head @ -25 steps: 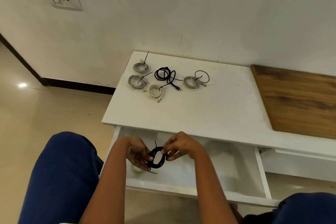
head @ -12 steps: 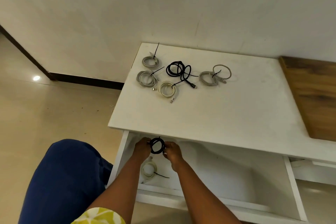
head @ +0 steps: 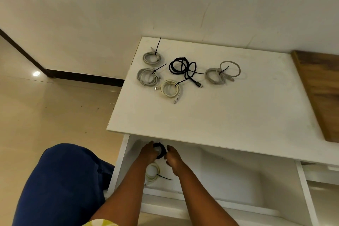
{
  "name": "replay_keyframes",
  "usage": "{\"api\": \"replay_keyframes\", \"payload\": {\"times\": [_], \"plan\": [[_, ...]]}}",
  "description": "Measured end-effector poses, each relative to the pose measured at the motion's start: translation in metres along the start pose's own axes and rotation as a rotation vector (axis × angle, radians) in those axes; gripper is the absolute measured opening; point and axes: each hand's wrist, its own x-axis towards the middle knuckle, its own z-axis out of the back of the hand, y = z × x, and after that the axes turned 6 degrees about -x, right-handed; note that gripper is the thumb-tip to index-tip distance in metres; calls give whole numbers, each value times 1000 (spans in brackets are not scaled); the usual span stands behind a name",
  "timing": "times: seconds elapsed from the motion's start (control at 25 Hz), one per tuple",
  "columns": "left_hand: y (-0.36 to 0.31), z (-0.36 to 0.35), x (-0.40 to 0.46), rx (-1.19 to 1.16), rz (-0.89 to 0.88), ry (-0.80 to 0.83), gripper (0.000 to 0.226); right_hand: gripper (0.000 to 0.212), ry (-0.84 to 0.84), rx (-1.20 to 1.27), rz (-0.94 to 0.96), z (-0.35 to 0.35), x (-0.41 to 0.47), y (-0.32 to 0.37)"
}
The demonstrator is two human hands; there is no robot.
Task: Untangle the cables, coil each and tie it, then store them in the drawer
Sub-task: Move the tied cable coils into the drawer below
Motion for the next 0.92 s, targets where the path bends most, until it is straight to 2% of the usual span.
{"api": "replay_keyframes", "payload": {"times": [0.08,0.12,0.16,0.24,0.32,0.4,0.44,0.52,0.6,0.68,0.76,0.84,0.92], "plan": [[-19,8,-16,102,-30,13,25,44,-28,-190,79,8,-9,5],[-30,13,-26,136,-41,36,19,39,-21,-274,123,14,-18,10],[-36,18,-35,198,-58,66,24,36,-2,-359,163,20,-28,14],[-42,30,-52,66,-54,162,15,33,46,-529,213,34,-52,26],[-48,48,-82,-148,-31,306,19,32,81,-617,233,48,-78,40],[-56,71,-111,-281,-83,413,22,29,123,-577,260,63,-107,60],[-60,83,-122,-314,-143,417,23,28,143,-528,289,70,-120,70],[-71,104,-136,-357,-302,333,25,26,118,-382,389,83,-135,89],[-80,115,-138,-421,-487,94,29,24,-38,-163,513,89,-134,106],[-90,112,-129,-559,-598,-176,39,26,-254,53,586,88,-119,120],[-98,103,-114,-643,-583,-366,50,32,-441,159,553,81,-97,132],[-104,94,-97,-636,-518,-480,55,43,-505,188,460,73,-79,141],[-109,91,-86,-661,-494,-538,54,49,-550,77,388,68,-67,146]]}}
